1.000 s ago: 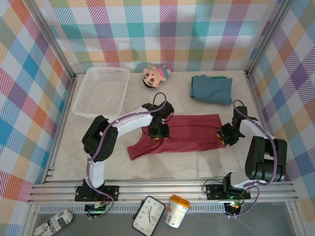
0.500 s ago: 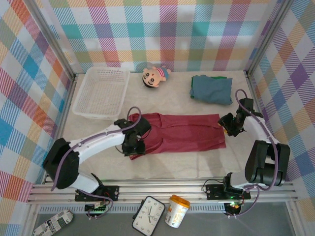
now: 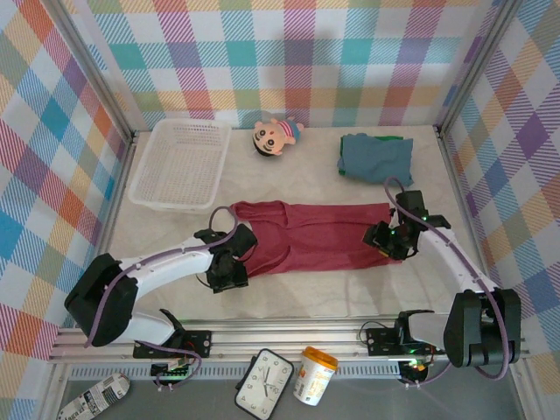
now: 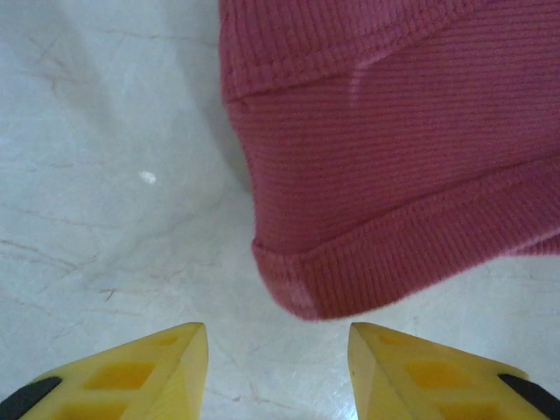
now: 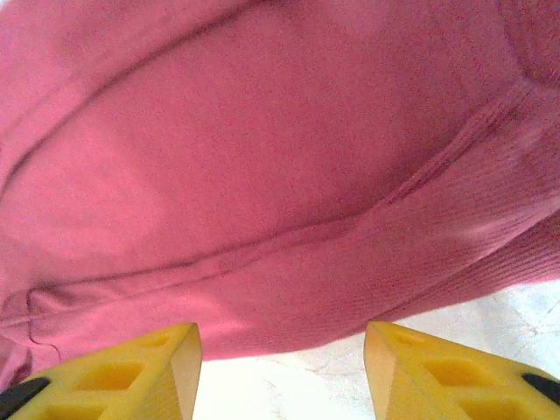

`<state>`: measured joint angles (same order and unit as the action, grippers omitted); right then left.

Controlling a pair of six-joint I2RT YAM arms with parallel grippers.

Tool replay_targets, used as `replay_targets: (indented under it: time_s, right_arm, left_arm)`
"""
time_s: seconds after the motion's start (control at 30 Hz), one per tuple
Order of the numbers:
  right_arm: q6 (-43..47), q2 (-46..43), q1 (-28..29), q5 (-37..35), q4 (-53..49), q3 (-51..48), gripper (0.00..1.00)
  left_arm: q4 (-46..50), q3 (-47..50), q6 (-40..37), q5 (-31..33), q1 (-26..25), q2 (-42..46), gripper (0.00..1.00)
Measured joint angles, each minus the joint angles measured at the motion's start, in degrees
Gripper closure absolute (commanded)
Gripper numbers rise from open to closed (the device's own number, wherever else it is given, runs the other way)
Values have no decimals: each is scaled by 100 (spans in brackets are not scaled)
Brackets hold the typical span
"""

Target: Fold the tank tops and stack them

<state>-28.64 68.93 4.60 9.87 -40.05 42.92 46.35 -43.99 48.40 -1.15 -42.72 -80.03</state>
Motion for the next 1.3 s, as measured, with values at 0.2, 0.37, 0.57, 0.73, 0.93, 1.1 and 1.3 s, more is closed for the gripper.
replay_targets:
  time_s: [0.2,0.37,0.57,0.73,0.93,1.1,1.3]
  right_arm:
    - [0,2,81,-87,-28,-13,46]
    - [-2,2,114,-127,-9,-20,46]
    - [-72,116,114,-127,57,-229,48]
    - [-92,214,129,-125,87,-341,49]
    - [-94,341,140,-129,160,-350,49]
    - [-133,474,144,-184,236,-350,50]
    - [-136,597,138,-356,295,-262,48]
  left_arm:
    - [74,-251,-264,267,90,-452,59]
    - [192,-704,-557,474,188,-647,66]
    - [361,-940,-914,546,354,-844,88]
    - [625,-1331,-1220,555,476,-1049,96]
    - [804,-1779,-1464,439,634,-1235,95]
    - [822,-1993,-1528,376,852,-1556,93]
    - [953,-2188,-1521,739,984,-1956,90]
